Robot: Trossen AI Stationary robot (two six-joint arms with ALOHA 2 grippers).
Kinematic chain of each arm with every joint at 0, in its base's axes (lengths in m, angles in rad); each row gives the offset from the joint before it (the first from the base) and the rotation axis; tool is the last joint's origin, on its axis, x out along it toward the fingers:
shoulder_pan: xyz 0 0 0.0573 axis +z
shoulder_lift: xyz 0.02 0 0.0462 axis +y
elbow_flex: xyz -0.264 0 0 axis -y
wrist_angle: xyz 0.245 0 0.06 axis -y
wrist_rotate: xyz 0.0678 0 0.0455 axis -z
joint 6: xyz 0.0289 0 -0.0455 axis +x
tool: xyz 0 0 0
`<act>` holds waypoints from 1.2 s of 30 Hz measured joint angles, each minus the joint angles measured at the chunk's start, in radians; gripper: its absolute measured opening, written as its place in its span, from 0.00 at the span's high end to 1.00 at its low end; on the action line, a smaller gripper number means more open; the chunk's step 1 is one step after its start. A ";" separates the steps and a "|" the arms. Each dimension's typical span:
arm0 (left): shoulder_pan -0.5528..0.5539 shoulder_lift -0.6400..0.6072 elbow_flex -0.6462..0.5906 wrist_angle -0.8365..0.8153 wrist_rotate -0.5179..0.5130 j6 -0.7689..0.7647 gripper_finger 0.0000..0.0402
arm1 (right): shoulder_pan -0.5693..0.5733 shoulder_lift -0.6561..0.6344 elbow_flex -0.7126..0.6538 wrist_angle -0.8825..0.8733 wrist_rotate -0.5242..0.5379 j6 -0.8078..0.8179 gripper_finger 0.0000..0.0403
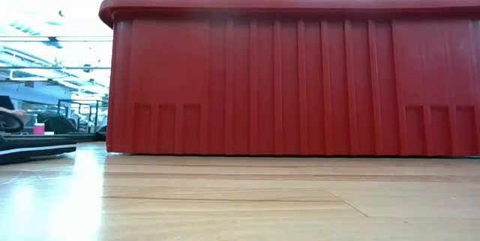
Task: Pick and place slides into bin
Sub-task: Put the black slipper into the red bin
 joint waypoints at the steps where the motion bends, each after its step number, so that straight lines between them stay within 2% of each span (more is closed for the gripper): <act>1: -0.035 0.016 -0.001 -0.022 -0.006 -0.009 1.00 | 0.000 0.000 0.001 0.000 0.000 -0.008 1.00; 8: -0.279 0.130 -0.003 -0.110 -0.201 -0.101 0.98 | 0.000 0.000 0.033 -0.008 0.060 -0.054 1.00; 13: -0.365 0.184 -0.038 -0.130 -0.334 -0.252 0.87 | 0.000 0.000 0.065 -0.044 0.075 -0.065 1.00; 17: -0.383 0.190 -0.117 -0.167 -0.350 -0.438 0.73 | 0.001 0.000 0.103 -0.138 0.073 -0.035 1.00; 21: -0.432 0.186 -0.176 -0.126 -0.378 -0.539 0.64 | 0.001 0.000 0.125 -0.210 0.073 -0.034 1.00; 24: -0.477 0.185 -0.208 0.027 -0.382 -0.552 0.62 | 0.002 0.000 0.134 -0.209 0.072 -0.032 1.00; 29: -0.571 0.215 -0.326 0.317 -0.312 -0.603 0.56 | 0.002 0.000 0.137 -0.216 0.072 -0.023 1.00; 36: -0.637 0.296 -0.421 0.367 -0.322 -0.845 0.43 | 0.002 0.000 0.137 -0.201 0.076 -0.033 1.00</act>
